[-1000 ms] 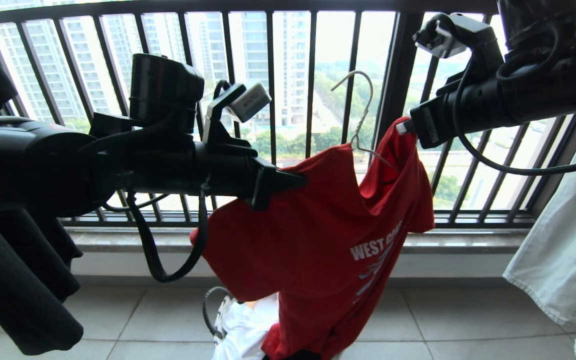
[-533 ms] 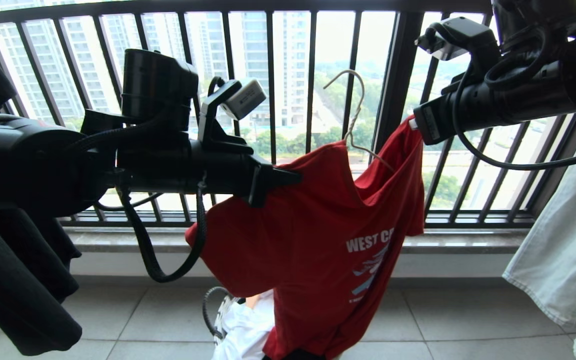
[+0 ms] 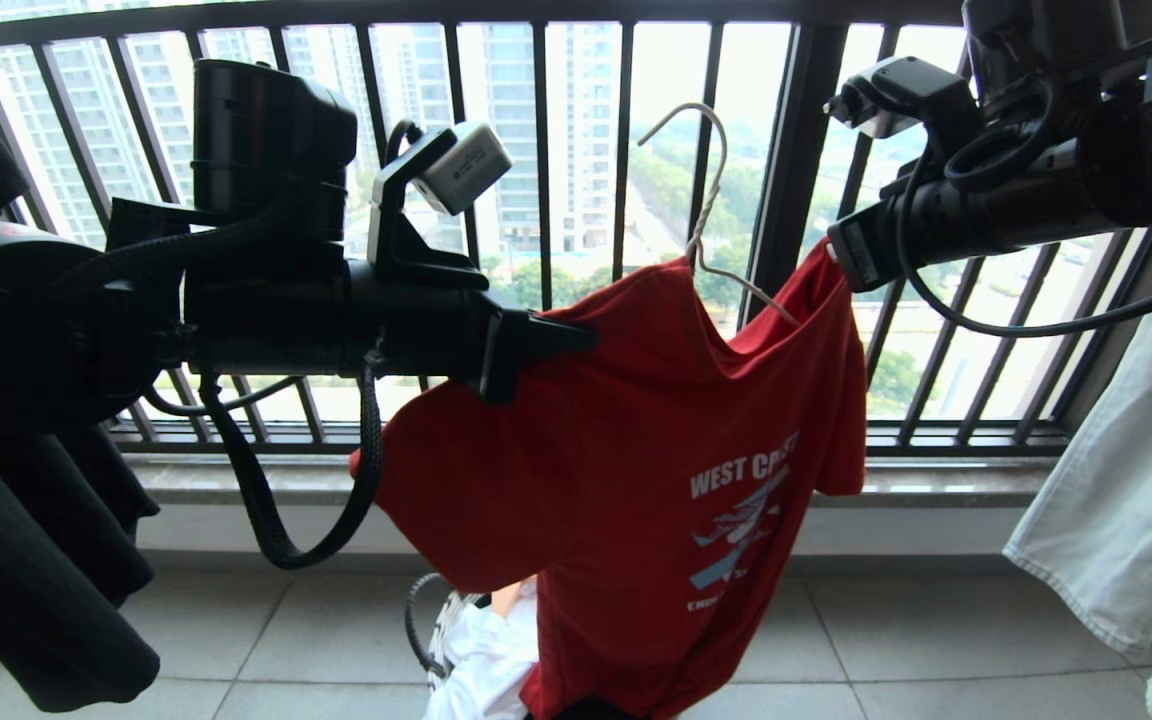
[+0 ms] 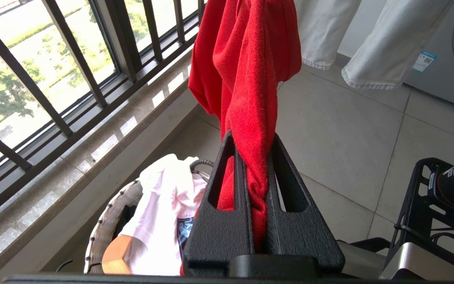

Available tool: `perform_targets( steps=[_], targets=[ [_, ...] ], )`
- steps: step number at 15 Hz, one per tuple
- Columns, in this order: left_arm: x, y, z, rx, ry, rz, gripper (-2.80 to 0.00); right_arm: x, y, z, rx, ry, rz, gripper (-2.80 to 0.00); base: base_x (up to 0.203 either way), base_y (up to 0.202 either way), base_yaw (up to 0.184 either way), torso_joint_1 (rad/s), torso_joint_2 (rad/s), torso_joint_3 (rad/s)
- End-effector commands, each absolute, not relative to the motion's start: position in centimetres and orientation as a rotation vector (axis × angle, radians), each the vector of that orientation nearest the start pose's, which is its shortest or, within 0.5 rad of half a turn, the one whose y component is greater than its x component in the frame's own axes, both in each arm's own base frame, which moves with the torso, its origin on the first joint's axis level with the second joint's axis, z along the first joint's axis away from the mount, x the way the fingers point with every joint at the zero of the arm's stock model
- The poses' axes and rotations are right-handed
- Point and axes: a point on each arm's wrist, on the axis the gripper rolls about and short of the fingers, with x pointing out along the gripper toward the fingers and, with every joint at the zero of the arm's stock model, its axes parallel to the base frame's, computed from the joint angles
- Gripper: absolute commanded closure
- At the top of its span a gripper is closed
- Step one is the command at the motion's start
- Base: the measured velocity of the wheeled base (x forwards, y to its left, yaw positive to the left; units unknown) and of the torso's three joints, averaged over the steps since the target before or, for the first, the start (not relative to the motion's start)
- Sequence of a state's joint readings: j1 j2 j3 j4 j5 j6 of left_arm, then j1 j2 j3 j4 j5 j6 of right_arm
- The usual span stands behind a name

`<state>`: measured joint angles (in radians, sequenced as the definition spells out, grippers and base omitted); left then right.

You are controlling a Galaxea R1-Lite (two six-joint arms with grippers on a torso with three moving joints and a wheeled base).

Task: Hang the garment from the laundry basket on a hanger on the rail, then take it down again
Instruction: Hang the clothes on the clothes rack

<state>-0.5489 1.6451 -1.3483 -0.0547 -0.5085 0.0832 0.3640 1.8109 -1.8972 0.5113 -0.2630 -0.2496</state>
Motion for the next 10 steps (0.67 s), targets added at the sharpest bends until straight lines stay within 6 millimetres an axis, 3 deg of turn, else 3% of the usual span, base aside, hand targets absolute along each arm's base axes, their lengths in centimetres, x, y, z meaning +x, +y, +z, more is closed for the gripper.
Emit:
perform_targets(
  steps=[1,5,10],
  targets=[
    [25.9,-17.1,29.5,0.081,0.211,-1.065,0.0,30.9,11.5,34.1,-0.387,0.392,0.159,0.0,0.0,0.0,0.0,0.0,0.0,0.0],
    [26.0,-17.1,29.6,0.081,0.208,-1.06,0.0,30.6,11.8,34.0,-0.398,0.397,0.16,0.0,0.0,0.0,0.0,0.0,0.0,0.0],
    [25.4,-16.7,30.1,0.08,0.192,-1.06,0.0,32.3,10.3,33.2,-0.408,0.424,0.094,0.0,0.0,0.0,0.0,0.0,0.0,0.0]
  ],
)
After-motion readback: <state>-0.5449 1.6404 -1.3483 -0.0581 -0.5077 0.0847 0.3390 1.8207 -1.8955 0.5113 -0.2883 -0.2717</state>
